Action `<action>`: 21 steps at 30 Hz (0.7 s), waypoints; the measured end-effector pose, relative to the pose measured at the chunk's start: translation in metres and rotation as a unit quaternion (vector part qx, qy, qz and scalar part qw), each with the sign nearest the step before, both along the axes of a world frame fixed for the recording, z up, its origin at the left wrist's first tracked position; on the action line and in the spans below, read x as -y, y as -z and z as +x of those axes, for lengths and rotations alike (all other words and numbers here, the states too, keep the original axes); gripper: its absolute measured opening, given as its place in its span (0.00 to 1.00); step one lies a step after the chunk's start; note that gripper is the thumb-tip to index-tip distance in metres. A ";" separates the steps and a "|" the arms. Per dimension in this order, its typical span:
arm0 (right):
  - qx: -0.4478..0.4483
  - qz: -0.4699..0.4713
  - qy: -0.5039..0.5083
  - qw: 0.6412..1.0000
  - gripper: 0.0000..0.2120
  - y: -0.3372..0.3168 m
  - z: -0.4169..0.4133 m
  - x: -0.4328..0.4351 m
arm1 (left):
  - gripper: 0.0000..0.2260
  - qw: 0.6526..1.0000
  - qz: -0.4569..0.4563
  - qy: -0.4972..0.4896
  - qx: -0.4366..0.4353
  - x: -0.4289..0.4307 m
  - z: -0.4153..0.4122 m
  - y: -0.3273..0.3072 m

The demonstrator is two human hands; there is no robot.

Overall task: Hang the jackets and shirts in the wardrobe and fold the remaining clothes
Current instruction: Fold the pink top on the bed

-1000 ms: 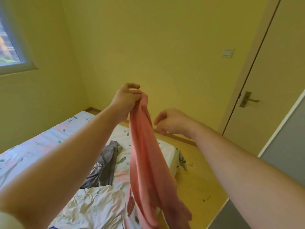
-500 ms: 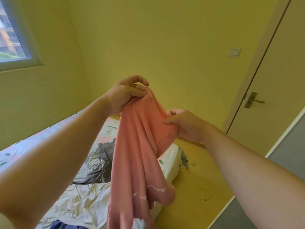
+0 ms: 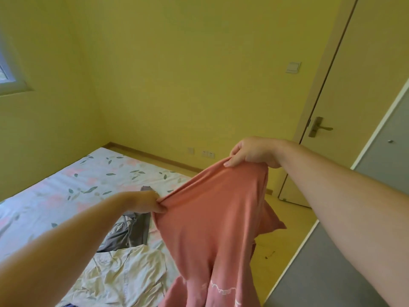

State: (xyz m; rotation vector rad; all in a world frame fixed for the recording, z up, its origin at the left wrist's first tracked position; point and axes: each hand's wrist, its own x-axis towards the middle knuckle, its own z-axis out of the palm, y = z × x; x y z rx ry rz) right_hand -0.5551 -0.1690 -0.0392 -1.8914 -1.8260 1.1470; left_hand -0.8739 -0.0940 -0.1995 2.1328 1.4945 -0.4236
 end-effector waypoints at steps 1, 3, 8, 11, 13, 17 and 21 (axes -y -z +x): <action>0.017 -0.003 0.003 1.000 0.07 -0.001 0.005 0.003 | 0.16 0.998 -0.011 -0.036 0.041 0.000 -0.003 0.005; 0.095 -0.023 -0.007 0.995 0.15 0.000 0.014 0.009 | 0.12 0.975 -0.022 -0.142 0.171 -0.003 -0.007 0.007; 0.211 -0.268 0.008 0.940 0.34 0.017 0.034 0.028 | 0.13 0.854 0.079 -0.239 0.456 -0.017 -0.004 -0.034; 0.322 -0.320 0.005 0.891 0.25 0.033 0.048 0.033 | 0.10 0.883 0.162 -0.159 0.411 -0.021 0.005 -0.072; 0.409 -0.319 -0.006 0.855 0.21 0.040 0.057 0.037 | 0.20 0.957 0.226 0.008 0.179 -0.023 0.005 -0.091; 0.486 -0.271 -0.013 0.831 0.16 0.047 0.073 0.048 | 0.19 0.897 0.265 0.226 -0.272 -0.016 0.003 -0.105; 0.477 -0.245 -0.024 0.844 0.29 0.053 0.076 0.045 | 0.08 0.894 0.228 0.176 -0.344 -0.015 -0.010 -0.104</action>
